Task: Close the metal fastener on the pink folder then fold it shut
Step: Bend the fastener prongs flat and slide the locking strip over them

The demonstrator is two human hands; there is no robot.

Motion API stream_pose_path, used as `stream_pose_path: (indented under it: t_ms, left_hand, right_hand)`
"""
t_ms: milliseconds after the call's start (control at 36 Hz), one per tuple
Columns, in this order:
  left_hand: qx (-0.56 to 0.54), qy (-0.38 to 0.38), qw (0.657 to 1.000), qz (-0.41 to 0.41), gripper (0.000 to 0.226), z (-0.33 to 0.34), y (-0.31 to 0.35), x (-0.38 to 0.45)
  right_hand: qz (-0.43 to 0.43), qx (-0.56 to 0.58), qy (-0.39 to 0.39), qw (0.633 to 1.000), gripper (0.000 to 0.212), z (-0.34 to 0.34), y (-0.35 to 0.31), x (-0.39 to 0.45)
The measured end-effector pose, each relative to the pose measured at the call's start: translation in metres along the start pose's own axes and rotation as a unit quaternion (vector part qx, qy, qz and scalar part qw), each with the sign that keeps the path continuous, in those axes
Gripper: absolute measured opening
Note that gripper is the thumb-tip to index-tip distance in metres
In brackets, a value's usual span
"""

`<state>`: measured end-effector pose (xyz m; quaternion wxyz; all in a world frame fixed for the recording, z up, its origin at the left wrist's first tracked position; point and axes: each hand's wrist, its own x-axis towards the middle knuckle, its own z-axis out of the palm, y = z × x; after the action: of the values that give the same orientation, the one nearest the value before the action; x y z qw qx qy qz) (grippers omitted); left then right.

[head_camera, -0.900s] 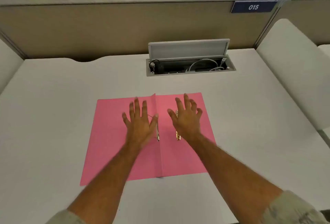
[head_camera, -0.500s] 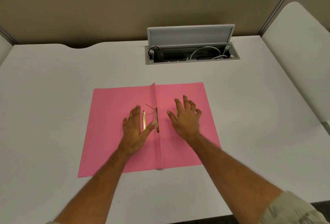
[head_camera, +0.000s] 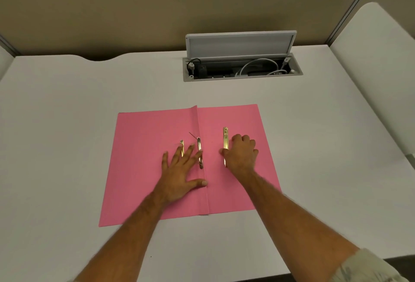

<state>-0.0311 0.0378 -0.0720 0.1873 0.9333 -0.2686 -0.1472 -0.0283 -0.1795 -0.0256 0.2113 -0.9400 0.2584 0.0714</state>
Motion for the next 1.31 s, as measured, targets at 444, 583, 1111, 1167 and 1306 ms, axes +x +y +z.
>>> stream_pose_path:
  t_ms: [444,583,1111,1167,1306]
  left_hand:
    - [-0.016,0.037,0.998,-0.056,0.095,-0.002,0.01,0.024]
    - [-0.021,0.017,0.998,-0.055,0.09,-0.006,0.01,0.031]
    - [-0.01,0.004,0.999,-0.036,0.093,-0.003,0.005,0.033]
    - [-0.011,0.004,0.999,-0.035,0.092,-0.003,0.006,0.033]
    - [-0.004,0.005,0.999,-0.034,0.092,-0.003,0.006,0.033]
  right_hand:
    - [0.031,-0.065,0.039,0.997,0.031,0.003,-0.021,0.014]
    - [0.045,-0.061,0.042,0.996,0.023,0.004,-0.027,0.017]
    - [0.117,0.1,0.041,0.987,0.017,-0.003,-0.033,0.018]
    - [0.116,0.101,0.039,0.987,0.017,-0.003,-0.035,0.018]
    - [0.125,0.11,0.029,0.986,0.017,-0.006,-0.035,0.018]
